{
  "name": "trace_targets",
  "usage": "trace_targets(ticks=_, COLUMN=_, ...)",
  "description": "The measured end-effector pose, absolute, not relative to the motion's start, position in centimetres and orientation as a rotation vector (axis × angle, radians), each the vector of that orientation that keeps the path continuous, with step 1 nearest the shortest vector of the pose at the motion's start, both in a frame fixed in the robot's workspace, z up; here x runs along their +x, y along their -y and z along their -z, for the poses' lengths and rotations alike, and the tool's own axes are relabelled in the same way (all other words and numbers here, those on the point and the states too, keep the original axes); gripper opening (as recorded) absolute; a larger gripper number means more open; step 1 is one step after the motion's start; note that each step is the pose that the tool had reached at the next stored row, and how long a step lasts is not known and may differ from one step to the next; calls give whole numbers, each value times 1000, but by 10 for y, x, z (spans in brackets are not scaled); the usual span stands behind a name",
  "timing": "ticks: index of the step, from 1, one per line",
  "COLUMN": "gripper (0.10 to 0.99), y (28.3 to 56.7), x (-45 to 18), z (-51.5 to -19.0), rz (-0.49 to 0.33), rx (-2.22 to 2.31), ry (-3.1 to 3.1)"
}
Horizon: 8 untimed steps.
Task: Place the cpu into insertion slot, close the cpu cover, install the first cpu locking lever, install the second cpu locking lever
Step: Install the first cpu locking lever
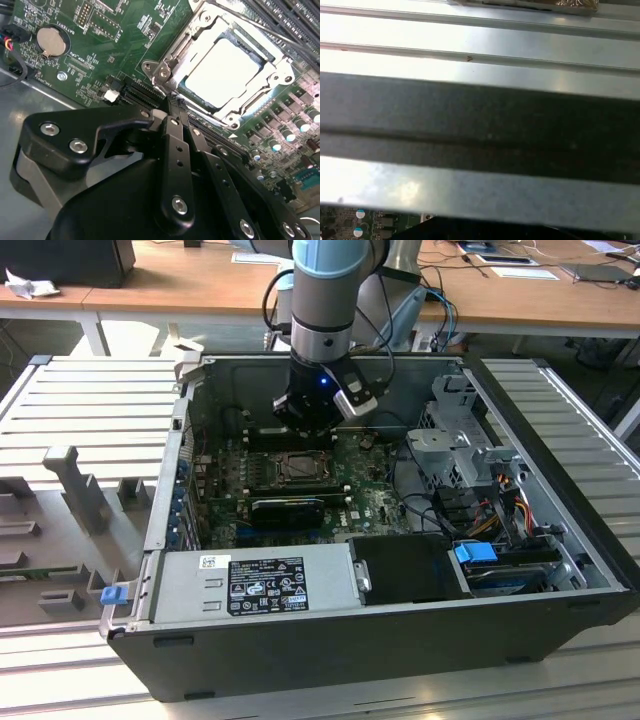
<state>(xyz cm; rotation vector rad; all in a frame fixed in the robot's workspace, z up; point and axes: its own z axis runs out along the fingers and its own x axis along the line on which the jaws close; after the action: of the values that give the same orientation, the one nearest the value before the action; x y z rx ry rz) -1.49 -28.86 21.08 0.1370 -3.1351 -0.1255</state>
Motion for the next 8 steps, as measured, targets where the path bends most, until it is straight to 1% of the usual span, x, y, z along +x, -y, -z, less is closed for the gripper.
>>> trace_targets(ticks=8, gripper=106, y=293, x=-15, z=-211, rz=126, rx=137, ry=3135)
